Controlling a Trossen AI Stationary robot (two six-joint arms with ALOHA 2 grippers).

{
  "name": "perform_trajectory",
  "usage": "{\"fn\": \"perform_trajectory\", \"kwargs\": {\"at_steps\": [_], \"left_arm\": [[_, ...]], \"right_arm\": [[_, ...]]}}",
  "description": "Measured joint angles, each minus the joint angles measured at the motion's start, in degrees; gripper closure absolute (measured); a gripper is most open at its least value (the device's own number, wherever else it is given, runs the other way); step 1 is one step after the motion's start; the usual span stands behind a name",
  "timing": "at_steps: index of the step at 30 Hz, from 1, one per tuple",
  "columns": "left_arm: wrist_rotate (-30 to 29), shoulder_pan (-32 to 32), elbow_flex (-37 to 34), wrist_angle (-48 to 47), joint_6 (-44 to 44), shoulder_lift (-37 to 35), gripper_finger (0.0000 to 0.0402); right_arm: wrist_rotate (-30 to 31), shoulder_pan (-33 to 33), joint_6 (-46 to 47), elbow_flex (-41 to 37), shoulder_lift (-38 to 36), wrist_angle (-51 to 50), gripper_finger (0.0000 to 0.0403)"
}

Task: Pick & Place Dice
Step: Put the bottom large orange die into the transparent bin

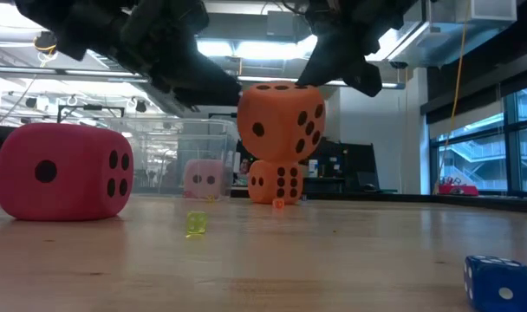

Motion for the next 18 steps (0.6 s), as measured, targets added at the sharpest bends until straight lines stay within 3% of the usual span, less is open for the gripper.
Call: {"fn": "perform_trajectory", "kwargs": {"at_steps": [8,18], "left_arm": [[4.0,0.0,0.0,3.4,0.7,3.4,0.0161],[5.2,0.0,0.0,4.0,-1.1,1.8,0.0157]], "right_arm": [[-2.5,0.1,1.7,0.0,0.0,1.7,0.0402],[-4.1,0.1,2.9,0.0,0.0,0.4,0.0402]]}}
